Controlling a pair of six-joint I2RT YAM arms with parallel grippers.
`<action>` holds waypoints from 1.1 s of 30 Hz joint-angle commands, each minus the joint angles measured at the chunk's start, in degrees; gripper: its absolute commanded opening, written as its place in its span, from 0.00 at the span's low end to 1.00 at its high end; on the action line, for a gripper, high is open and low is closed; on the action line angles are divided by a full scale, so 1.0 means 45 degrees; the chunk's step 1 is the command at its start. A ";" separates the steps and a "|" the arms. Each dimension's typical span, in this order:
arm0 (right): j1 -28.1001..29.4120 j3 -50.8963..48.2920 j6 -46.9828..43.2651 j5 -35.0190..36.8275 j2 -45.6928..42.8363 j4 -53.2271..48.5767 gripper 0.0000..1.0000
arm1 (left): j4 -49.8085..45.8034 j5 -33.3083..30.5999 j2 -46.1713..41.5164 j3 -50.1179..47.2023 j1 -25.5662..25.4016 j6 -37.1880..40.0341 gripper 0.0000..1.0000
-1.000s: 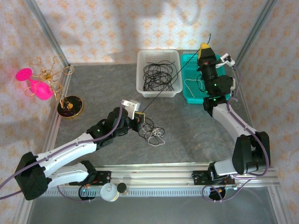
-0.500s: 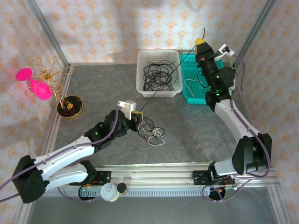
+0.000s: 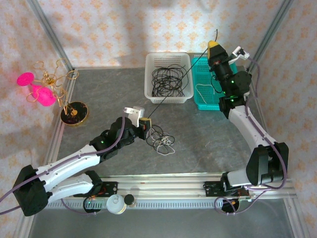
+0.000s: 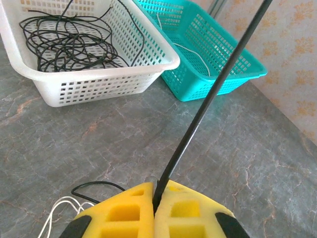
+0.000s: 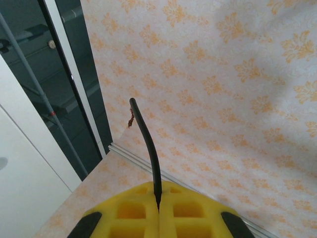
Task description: Untangle the cables
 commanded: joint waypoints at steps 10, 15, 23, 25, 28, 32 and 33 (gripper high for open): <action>-0.0621 0.0130 -0.3166 0.1330 -0.0294 -0.1364 0.29 | -0.3888 -0.1713 -0.0245 0.2484 0.0089 0.1318 0.00; -0.0641 -0.0154 -0.3796 0.1137 -0.0300 -0.1851 0.38 | -0.5198 -0.3034 0.0845 0.5919 0.0162 0.2984 0.00; -0.0641 -0.0741 -0.4336 0.0701 -0.0775 -0.2144 0.43 | -0.5982 -0.3535 0.3989 1.1525 0.0191 0.4997 0.00; -0.0642 -0.0940 -0.4714 0.0574 -0.1049 -0.2465 0.44 | -0.6001 -0.3903 0.4651 1.2612 0.0203 0.5585 0.00; -0.0641 -0.1392 -0.5173 0.0365 -0.1572 -0.2978 0.45 | -0.6070 -0.4472 0.5669 1.4183 0.0363 0.6395 0.00; -0.0640 -0.2334 -0.5802 0.0215 -0.2477 -0.3629 0.46 | -0.5616 -0.4695 0.6774 1.5839 0.0758 0.7093 0.00; -0.0646 -0.2549 -0.5975 0.0250 -0.2610 -0.3765 0.46 | -0.5429 -0.4619 0.7019 1.6132 0.0851 0.7236 0.00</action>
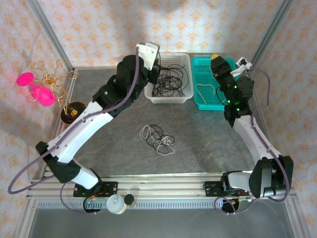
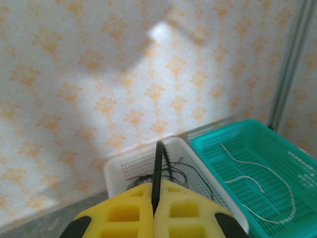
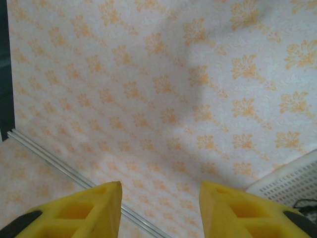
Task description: Untangle the cables
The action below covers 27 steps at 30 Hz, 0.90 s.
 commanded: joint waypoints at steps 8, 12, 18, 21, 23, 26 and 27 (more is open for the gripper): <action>-0.0019 -0.1335 -0.2009 -0.0225 -0.2273 -0.1991 0.50 | 0.0704 -0.0045 0.3619 0.4943 0.0918 0.1883 0.00; -0.0055 -0.1745 -0.2196 -0.0154 -0.2716 -0.2356 0.50 | 0.1180 0.0196 0.5597 0.6702 0.1434 0.1981 0.00; -0.0059 -0.2317 -0.1964 -0.0425 -0.2987 -0.2537 0.50 | 0.2333 0.1123 0.7436 0.6791 0.2189 0.0915 0.00; -0.0058 -0.2488 -0.1899 -0.0682 -0.3029 -0.2798 0.51 | 0.2448 0.1386 0.8077 0.6597 0.2270 0.0491 0.00; -0.0058 -0.2657 -0.1908 -0.0742 -0.3140 -0.3003 0.51 | 0.2731 0.1415 0.8224 0.6117 0.2289 0.0346 0.00; -0.0057 -0.3258 -0.1768 -0.0892 -0.3336 -0.3119 0.51 | 0.3340 0.1142 0.8242 0.4921 0.2289 0.0158 0.00; -0.0058 -0.3493 -0.1700 -0.1012 -0.3384 -0.3113 0.51 | 0.3469 0.1001 0.8245 0.4492 0.2298 0.0110 0.00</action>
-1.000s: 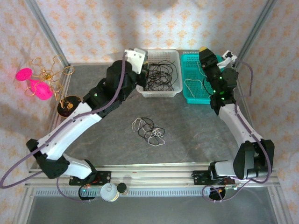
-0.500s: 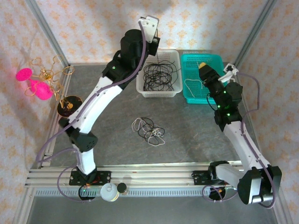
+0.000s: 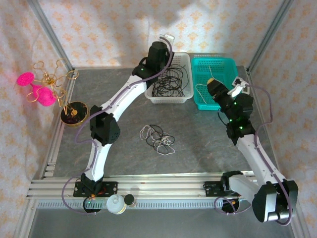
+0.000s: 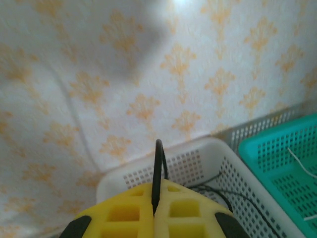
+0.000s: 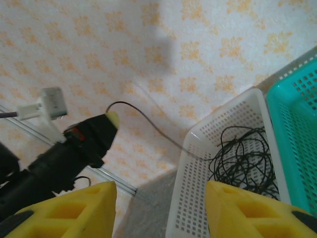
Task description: Untangle the cables
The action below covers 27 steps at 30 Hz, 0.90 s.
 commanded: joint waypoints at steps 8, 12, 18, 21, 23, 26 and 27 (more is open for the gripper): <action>0.0355 -0.1364 -0.0829 -0.1865 0.0358 -0.1969 0.49 | 0.1606 -0.0303 -0.0992 -0.4994 -0.0014 -0.1748 0.11; 0.1502 -0.1754 -0.2052 -0.1388 0.0563 -0.2657 0.49 | 0.0461 -0.0018 -0.1227 -0.6361 -0.0057 -0.2390 0.31; 0.3143 -0.2068 -0.3004 -0.0346 0.1310 -0.3400 0.46 | 0.0038 0.0069 -0.3080 -0.8704 -0.0431 -0.2903 0.50; 0.3845 -0.2063 -0.3183 0.0185 0.1929 -0.3915 0.45 | -0.0041 0.0120 -0.4607 -0.9562 -0.0741 -0.3148 0.53; 0.4211 -0.1937 -0.2956 0.0359 0.2384 -0.4267 0.45 | -0.0065 -0.0113 -0.5559 -1.0077 -0.0909 -0.3365 0.56; 0.4677 -0.1637 -0.2877 0.0751 0.3023 -0.4777 0.44 | 0.0347 0.0019 -0.6937 -1.1219 -0.0951 -0.3649 0.60; 0.4773 -0.1556 -0.2880 0.0926 0.3059 -0.4876 0.44 | 0.0381 0.0121 -0.7338 -1.1494 -0.0951 -0.3687 0.61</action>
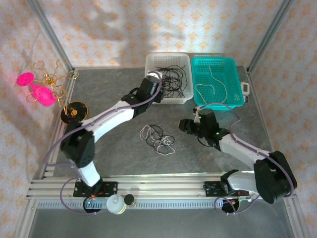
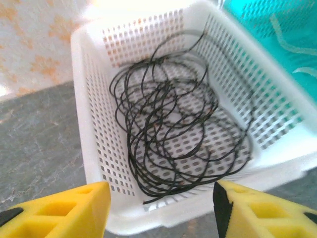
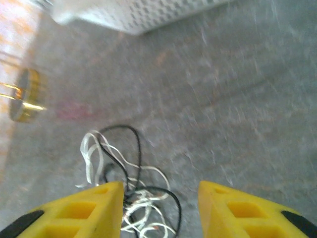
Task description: Untangle the cables
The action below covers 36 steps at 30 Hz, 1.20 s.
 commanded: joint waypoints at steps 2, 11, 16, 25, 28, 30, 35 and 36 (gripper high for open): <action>0.0397 0.0556 -0.0191 0.1087 0.0121 -0.0871 0.43 | -0.0079 0.0127 -0.1489 -0.1027 0.0103 -0.0518 0.62; 0.2202 0.0873 0.0543 0.1584 0.2034 -0.0373 0.38 | 0.0866 0.1182 -0.4913 -0.4989 0.0143 -0.1788 0.62; 0.2339 0.1083 0.0871 0.1110 0.3069 0.0002 0.36 | 0.1600 0.2510 -0.5844 -0.7139 0.0142 -0.2972 0.59; 0.2358 0.0482 0.1835 0.0388 0.3352 0.0410 0.31 | 0.1656 0.2231 -0.7013 -0.8282 0.0142 -0.3389 0.59; 0.2445 0.0123 0.2258 0.0199 0.3497 0.1138 0.30 | 0.1648 0.2414 -0.6997 -0.8274 0.0139 -0.3283 0.58; 0.2576 0.0152 0.2446 0.0198 0.3676 0.1358 0.29 | 0.1667 0.2493 -0.6963 -0.8275 0.0140 -0.3213 0.56; 0.2904 0.0260 0.2462 0.0883 0.3764 0.0991 0.29 | 0.1779 0.2419 -0.7208 -0.8437 0.0142 -0.3341 0.55; 0.2905 0.0281 0.2422 0.1015 0.3695 0.0814 0.30 | 0.1810 0.2417 -0.7360 -0.8530 0.0142 -0.3429 0.55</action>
